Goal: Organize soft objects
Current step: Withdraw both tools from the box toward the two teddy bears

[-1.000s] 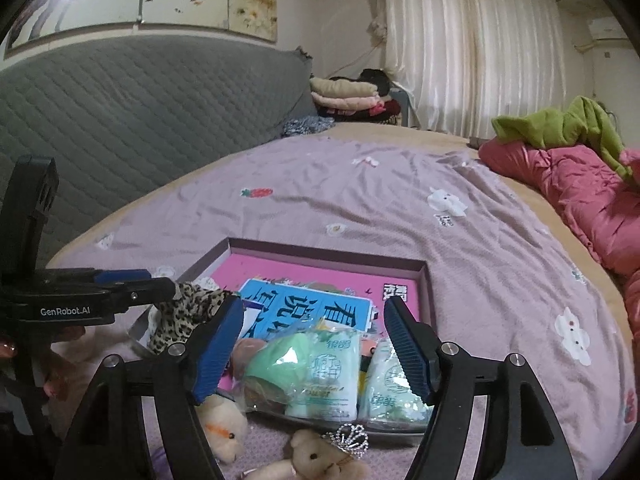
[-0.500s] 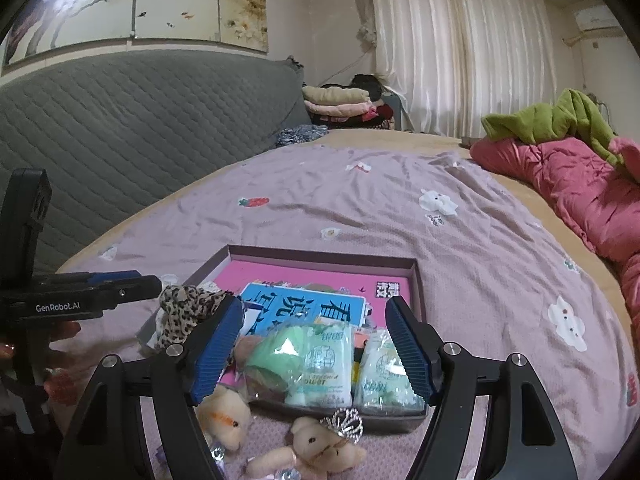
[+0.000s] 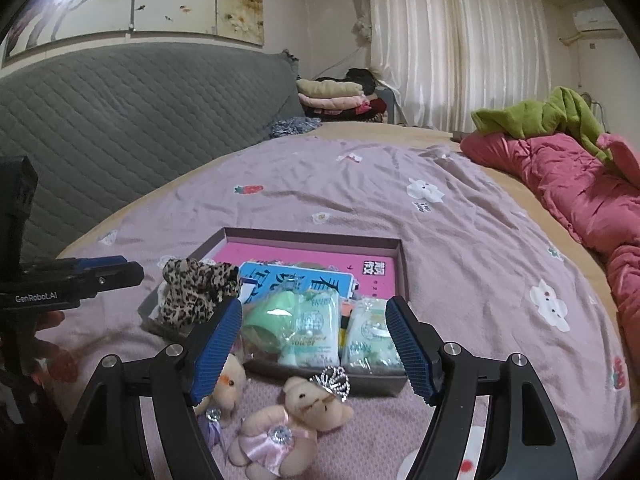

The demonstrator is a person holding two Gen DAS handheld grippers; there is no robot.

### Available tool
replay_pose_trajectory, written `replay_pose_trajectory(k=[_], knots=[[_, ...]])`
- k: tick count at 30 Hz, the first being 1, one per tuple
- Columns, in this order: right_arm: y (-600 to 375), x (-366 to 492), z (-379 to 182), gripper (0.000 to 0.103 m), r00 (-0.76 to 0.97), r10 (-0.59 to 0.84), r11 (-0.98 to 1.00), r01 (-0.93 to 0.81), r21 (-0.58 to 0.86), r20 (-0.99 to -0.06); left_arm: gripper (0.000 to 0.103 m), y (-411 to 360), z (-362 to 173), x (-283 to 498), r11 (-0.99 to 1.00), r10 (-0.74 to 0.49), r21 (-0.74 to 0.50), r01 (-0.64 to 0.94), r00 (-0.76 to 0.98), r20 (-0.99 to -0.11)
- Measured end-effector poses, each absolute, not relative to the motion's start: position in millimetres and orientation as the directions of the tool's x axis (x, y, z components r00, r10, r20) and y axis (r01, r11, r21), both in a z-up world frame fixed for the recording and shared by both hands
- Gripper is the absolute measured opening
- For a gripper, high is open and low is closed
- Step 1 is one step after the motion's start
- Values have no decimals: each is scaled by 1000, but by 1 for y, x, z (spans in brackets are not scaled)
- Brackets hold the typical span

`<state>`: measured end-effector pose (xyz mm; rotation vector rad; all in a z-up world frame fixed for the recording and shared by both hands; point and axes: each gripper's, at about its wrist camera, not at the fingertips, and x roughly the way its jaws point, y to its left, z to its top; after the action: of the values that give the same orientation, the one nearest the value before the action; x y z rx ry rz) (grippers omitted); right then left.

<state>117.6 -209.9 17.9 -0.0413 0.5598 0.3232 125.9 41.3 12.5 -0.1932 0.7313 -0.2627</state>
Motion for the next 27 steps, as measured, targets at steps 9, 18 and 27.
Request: replay_pose_trajectory(k=[9, 18, 27], knots=[[-209, 96, 6, 76, 767, 285, 951, -300, 72, -575, 57, 27, 7, 105, 936, -343, -300, 186, 680, -648], [-215, 82, -11, 76, 719, 290, 953, -279, 119, -632, 57, 12, -5, 91, 924, -379, -315, 216, 628, -680], [-220, 75, -25, 76, 679, 286, 954, -269, 133, -677, 57, -7, -22, 81, 914, -405, -318, 251, 561, -722]])
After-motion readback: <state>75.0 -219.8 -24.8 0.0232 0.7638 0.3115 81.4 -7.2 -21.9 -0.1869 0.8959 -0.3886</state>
